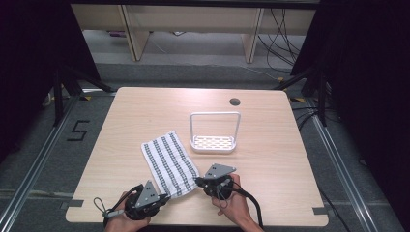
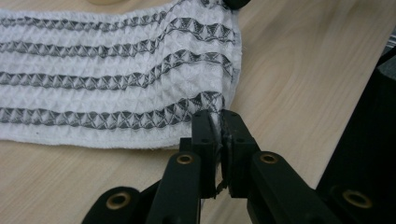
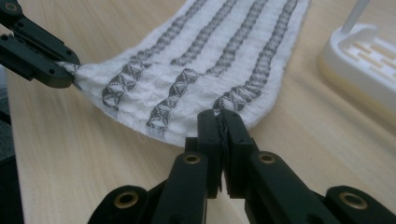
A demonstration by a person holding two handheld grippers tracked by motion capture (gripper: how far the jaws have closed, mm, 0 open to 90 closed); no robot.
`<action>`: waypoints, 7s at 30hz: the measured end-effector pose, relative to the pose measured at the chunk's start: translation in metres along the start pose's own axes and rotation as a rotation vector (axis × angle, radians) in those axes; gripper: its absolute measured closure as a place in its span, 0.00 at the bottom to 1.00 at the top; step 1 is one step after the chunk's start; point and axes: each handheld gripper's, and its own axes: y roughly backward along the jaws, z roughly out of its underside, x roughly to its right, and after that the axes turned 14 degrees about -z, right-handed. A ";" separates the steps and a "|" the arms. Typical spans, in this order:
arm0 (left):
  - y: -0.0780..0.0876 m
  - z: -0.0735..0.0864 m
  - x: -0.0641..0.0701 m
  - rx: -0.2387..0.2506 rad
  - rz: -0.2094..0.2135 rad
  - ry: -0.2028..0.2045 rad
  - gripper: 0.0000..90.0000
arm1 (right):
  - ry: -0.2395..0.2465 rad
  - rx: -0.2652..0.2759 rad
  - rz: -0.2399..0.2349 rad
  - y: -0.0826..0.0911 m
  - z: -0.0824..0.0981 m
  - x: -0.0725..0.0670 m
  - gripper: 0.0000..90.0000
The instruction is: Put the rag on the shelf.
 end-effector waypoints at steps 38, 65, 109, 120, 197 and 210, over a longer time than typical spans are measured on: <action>0.093 -0.132 -0.062 0.207 0.142 0.026 0.95 | 0.153 0.294 0.012 0.111 -0.117 -0.025 0.98; 0.069 -0.201 -0.064 0.245 0.163 0.004 0.95 | 0.137 0.397 0.114 0.165 -0.120 -0.010 0.99; 0.022 -0.266 -0.105 0.302 0.078 0.094 0.94 | 0.045 0.478 0.210 0.182 -0.149 0.053 0.98; -0.001 -0.283 -0.123 0.332 0.053 0.167 0.94 | 0.020 0.484 0.240 0.176 -0.169 0.075 0.98; -0.105 -0.257 -0.152 0.039 0.028 0.391 0.34 | -0.286 0.290 0.272 0.108 -0.155 0.177 0.59; -0.094 -0.252 -0.157 0.060 0.027 0.415 0.30 | -0.292 0.300 0.260 0.117 -0.155 0.171 0.50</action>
